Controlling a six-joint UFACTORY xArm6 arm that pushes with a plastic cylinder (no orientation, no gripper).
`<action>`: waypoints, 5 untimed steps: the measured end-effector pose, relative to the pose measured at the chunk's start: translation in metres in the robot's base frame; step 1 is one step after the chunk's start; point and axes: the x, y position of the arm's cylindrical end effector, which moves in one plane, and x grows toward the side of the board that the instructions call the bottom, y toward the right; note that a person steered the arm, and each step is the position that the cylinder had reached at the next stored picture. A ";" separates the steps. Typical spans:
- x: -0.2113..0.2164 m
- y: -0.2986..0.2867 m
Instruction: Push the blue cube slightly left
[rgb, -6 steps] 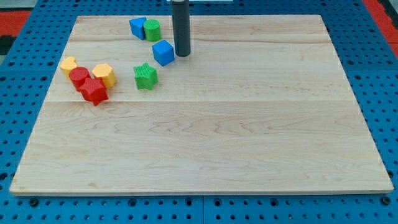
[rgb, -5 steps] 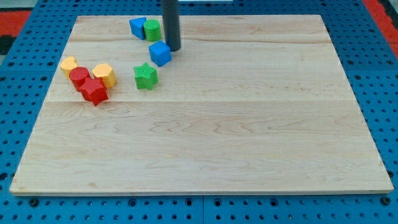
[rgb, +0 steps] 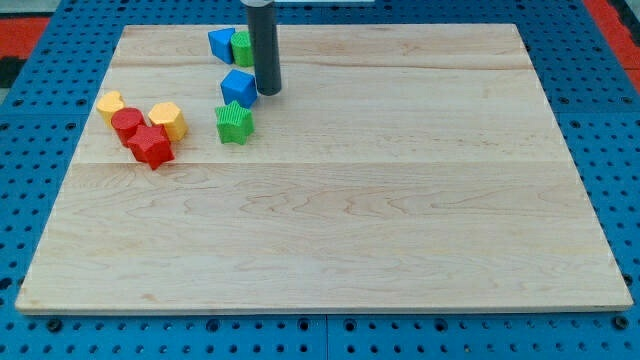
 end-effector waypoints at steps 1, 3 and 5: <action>-0.003 -0.012; -0.007 -0.015; -0.013 -0.031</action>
